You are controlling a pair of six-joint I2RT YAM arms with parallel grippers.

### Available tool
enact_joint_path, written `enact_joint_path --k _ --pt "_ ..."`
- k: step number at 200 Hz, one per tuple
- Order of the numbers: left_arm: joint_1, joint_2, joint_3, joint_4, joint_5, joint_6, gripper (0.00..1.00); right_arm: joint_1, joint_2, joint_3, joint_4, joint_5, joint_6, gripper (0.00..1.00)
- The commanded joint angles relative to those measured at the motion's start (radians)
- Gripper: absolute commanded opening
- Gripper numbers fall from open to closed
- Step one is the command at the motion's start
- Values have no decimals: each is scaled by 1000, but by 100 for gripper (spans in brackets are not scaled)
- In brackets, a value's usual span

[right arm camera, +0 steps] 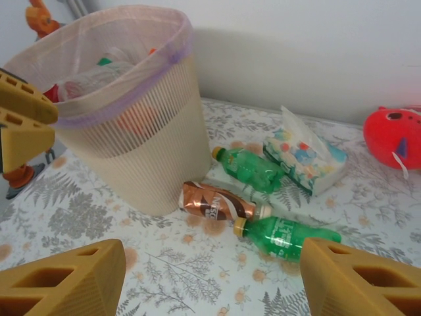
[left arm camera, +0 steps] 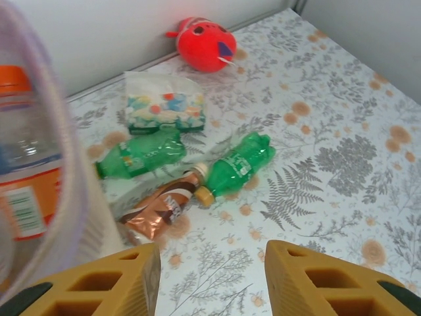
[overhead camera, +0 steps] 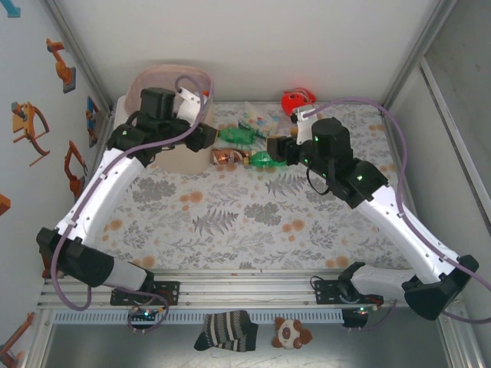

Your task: Put the plastic bottles in the bin

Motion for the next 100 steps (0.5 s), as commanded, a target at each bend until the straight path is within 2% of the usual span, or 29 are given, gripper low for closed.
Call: enact_joint_path --k 1,38,100 --pt "-48 43 -16 78 25 51 48 -13 -10 22 -37 80 73 70" --pt "-112 175 11 106 74 144 54 -84 -15 49 -148 101 182 69" --pt "-184 464 200 97 81 266 64 -131 -124 16 -207 148 191 70"
